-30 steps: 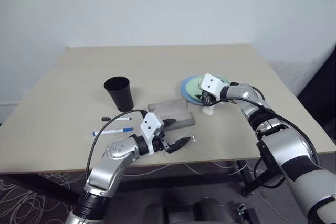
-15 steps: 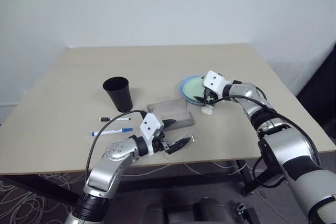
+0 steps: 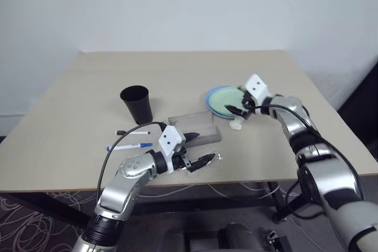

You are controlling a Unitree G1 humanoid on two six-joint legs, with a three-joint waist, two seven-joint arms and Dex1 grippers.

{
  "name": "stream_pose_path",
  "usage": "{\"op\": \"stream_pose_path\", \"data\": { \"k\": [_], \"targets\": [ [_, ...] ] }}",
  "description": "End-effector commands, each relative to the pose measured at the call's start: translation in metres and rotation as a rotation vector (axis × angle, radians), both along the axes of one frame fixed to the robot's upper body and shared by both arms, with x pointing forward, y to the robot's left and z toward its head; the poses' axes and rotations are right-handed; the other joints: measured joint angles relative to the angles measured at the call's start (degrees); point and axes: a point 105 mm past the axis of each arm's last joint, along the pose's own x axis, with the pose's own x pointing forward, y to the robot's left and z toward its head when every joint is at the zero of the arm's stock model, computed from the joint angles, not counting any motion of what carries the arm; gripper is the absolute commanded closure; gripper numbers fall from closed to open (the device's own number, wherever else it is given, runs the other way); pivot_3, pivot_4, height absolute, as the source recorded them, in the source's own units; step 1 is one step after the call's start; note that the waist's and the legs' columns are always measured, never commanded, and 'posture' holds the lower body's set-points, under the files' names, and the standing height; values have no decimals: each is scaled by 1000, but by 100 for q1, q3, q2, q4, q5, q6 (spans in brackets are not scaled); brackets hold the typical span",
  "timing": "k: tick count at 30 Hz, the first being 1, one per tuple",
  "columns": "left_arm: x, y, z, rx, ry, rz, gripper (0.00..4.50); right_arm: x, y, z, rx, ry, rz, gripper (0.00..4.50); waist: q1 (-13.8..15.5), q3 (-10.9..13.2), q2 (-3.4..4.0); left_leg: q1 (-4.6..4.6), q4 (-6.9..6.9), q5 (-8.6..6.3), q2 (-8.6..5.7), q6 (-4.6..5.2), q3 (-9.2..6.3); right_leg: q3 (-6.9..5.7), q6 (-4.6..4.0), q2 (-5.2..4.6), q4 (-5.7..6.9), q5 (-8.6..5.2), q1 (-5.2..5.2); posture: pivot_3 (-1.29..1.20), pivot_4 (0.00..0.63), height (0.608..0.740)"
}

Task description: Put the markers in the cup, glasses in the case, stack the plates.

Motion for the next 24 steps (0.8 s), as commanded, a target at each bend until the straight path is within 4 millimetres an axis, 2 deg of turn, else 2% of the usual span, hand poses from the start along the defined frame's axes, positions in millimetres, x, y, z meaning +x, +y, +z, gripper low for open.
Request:
{"op": "stream_pose_path", "data": {
  "k": [1, 5, 12, 15, 19, 24],
  "targets": [
    [3, -4, 13, -21, -56, -14, 0, -12, -13, 20, 99, 41, -82, 16, -5, 6, 22, -1, 1, -2, -2, 2, 7, 7, 1, 0, 1, 0, -3, 0, 0, 740],
    [4, -8, 14, -26, -59, -16, 0, -25, -21, 15, 110, 86, -148, 16, -144, 6, 27, 4, 2, -3, -2, 5, 22, 29, 0, 8, 12, 0, -16, 0, 0, 740],
    [1, -10, 13, -30, -55, -25, 0, -33, -20, 13, 112, 108, -170, 16, -133, 6, 26, 10, 1, -2, 3, 6, 9, 21, -10, 24, 15, 6, -14, 0, 0, 740],
    [1, -11, 13, -30, -54, -27, 0, -35, -20, 13, 112, 112, -172, 16, -132, 6, 26, 4, 3, -2, -2, 6, 16, 26, -8, 15, 8, 5, -15, 0, 0, 740],
    [0, -10, 12, -30, -49, -30, 0, -38, -14, 3, 124, 150, -171, 16, -134, 6, 24, 3, 4, -3, -5, 7, 19, 29, -4, 12, 5, 6, -15, 0, 0, 740],
    [1, -8, 12, -27, -47, -30, 0, -30, -4, -8, 161, 195, -196, 16, -139, 6, 25, 6, 1, -2, 0, 7, 15, 26, -5, 19, 8, 6, -16, 0, 0, 740]
  ]
}}
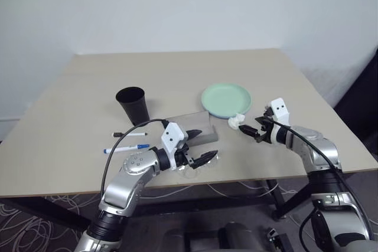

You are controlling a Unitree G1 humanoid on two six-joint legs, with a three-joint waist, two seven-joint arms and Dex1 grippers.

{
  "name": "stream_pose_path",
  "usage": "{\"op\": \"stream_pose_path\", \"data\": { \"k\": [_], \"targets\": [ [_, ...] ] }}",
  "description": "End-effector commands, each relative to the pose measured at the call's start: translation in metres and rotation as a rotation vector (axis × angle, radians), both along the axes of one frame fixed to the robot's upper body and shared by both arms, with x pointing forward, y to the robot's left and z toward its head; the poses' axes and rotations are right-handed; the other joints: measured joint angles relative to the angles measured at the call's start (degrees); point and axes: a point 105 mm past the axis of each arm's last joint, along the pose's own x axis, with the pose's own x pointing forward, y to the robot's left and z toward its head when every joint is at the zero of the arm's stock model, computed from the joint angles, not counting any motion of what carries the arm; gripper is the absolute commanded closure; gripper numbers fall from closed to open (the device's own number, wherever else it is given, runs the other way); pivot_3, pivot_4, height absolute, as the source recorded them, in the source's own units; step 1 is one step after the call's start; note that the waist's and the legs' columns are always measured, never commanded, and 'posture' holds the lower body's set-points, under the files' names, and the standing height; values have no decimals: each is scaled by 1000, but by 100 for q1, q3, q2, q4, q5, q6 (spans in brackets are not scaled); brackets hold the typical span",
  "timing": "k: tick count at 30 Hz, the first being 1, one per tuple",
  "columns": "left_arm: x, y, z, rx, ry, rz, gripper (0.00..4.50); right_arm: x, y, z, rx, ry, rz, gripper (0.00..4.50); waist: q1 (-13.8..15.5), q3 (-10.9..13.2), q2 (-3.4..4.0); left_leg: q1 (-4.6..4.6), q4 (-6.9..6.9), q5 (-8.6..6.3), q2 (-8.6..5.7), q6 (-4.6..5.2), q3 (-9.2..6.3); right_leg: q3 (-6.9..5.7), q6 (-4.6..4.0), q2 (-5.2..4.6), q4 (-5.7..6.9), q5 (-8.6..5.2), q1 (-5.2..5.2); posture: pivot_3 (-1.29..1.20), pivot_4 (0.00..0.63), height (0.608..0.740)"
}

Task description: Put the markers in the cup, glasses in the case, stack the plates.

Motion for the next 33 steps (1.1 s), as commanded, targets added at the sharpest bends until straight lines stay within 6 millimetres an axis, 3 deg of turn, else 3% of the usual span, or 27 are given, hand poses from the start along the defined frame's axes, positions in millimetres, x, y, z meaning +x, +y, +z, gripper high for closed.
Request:
{"op": "stream_pose_path", "data": {
  "k": [1, 10, 33],
  "targets": [
    [0, -1, 11, -5, -50, -15, 0, 14, 8, 9, 19, -29, -24, 16, -3, 0, 0, 0, 0, 0, 0, 0, -1, 0, 0, 0, 1, 0, 0, 0, 0, 740],
    [1, 0, 11, -2, -57, -11, 0, 39, 30, 4, 35, -24, -34, 16, -3, 0, 0, -1, 2, 0, 0, 0, 5, 4, 0, -1, 0, 1, 0, 0, 0, 740],
    [1, 0, 11, -2, -57, -11, 0, 42, 30, 2, 36, -30, -31, 16, -2, 0, 0, -3, -2, 0, 0, 0, 1, 0, 3, -3, -2, 0, 0, 0, 0, 740]
  ]
}}
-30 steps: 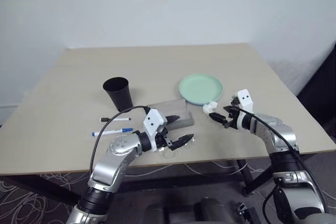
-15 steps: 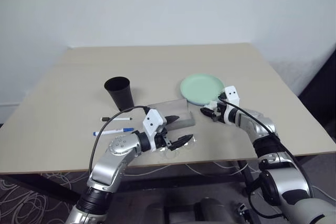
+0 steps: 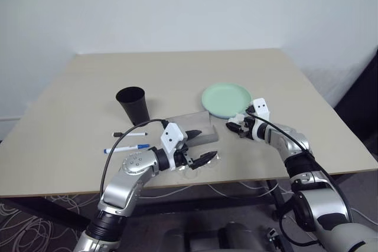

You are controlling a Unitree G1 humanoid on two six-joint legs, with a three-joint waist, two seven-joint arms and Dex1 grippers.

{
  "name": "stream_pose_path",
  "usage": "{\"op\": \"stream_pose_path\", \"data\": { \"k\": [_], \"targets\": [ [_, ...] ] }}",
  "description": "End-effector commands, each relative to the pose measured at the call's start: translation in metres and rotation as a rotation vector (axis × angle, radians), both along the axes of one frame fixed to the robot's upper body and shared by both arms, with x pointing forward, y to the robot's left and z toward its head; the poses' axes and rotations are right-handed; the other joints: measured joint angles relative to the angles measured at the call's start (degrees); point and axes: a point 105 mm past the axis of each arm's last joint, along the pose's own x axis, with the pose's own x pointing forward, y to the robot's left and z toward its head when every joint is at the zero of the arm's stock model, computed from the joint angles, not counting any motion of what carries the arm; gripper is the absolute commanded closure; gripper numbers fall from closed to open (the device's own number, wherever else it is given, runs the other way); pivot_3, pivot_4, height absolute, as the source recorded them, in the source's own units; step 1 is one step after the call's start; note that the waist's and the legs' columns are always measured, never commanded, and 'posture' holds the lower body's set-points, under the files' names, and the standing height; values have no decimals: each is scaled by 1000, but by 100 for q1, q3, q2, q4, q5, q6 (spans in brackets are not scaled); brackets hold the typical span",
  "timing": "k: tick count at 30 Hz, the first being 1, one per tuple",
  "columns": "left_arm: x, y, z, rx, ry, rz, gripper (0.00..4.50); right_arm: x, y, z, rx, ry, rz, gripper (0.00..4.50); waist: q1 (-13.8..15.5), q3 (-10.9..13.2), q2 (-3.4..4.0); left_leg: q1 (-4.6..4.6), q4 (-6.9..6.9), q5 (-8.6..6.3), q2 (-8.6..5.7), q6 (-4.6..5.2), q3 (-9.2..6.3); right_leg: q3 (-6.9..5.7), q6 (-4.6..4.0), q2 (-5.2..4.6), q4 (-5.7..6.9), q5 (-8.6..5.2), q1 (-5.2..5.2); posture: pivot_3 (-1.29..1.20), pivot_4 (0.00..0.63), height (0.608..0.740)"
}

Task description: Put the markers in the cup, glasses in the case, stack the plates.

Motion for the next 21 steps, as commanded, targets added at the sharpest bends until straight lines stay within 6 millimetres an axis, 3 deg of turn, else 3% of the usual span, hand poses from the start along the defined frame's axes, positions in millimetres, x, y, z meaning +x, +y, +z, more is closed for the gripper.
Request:
{"op": "stream_pose_path", "data": {
  "k": [1, 4, 21],
  "targets": [
    [1, 0, 10, -4, -52, 1, 0, 8, 5, 21, 9, -75, 15, 184, -1, 0, 0, 0, 0, 0, 0, 0, 0, 0, 0, 0, 0, 0, 0, 0, 0, 740],
    [0, 1, 8, 2, -49, 10, 0, 7, 6, 18, -5, -80, 24, 865, -1, 0, 0, 0, 0, 0, 0, 0, 1, 1, 0, 0, 0, 0, 0, 0, 0, 740],
    [-1, 0, 8, 0, -46, 7, 0, 4, 4, 11, -23, -71, 5, 865, -1, 0, 0, 1, 0, 0, 0, 0, 1, 0, 0, 0, 0, 0, 0, 0, 0, 740]
  ]
}}
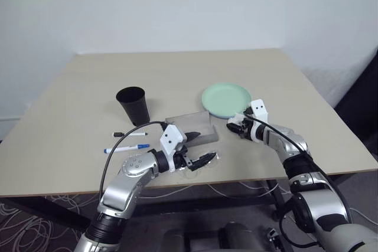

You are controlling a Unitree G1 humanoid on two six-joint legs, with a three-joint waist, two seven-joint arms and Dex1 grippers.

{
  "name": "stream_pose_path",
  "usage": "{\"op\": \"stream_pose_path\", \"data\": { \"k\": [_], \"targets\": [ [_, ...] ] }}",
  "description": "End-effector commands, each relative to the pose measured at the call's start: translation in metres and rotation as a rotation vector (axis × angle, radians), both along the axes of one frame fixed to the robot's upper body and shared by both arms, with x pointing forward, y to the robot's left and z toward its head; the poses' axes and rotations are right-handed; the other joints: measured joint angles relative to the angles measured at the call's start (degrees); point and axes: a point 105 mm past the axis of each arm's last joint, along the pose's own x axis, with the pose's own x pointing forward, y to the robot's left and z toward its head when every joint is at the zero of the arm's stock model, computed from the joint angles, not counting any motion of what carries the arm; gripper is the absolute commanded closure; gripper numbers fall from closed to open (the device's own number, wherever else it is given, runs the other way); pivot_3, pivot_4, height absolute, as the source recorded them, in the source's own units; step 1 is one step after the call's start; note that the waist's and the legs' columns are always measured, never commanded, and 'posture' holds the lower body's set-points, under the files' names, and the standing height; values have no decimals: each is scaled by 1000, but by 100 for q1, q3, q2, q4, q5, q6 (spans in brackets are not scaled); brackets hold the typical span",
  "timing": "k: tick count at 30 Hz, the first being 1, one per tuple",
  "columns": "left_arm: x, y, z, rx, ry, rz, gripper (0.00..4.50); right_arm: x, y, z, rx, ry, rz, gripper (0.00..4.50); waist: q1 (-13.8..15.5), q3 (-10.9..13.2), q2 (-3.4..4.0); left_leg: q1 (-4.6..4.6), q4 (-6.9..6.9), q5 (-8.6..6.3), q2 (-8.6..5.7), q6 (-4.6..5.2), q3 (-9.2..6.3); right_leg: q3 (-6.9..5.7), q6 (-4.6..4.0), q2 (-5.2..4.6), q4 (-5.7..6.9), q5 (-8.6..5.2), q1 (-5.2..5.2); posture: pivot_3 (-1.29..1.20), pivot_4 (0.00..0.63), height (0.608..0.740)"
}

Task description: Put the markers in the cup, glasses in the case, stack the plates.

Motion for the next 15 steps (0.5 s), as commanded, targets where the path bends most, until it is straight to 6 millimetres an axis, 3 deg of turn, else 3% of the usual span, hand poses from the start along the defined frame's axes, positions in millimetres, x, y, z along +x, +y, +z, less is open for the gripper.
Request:
{"op": "stream_pose_path", "data": {
  "k": [1, 9, 12, 15],
  "targets": [
    [1, -2, 13, -2, -62, -11, 0, 5, 2, 15, 4, -61, 2, 865, 1, 0, 0, 0, 0, 0, 0, 0, 0, 0, 0, 0, 0, 0, 0, 0, 0, 740],
    [1, -2, 13, -1, -64, -8, 0, 4, 4, 16, 14, -65, 11, 865, 0, 0, 0, 0, -1, 0, 0, 0, -1, -1, 0, 0, 0, 0, 0, 0, 0, 740],
    [1, -2, 13, 0, -64, -6, 0, 4, 7, 18, 32, -67, 21, 1463, 0, 0, 0, 0, -1, 0, 0, 0, -1, -1, 0, 0, 0, 0, 0, 0, 0, 740],
    [1, -1, 13, 1, -63, -5, 0, 4, 7, 18, 35, -68, 23, 2439, 1, 0, 0, 0, -1, 0, 0, 0, -1, -1, 0, 0, 0, 0, 0, 0, 0, 740]
  ]
}}
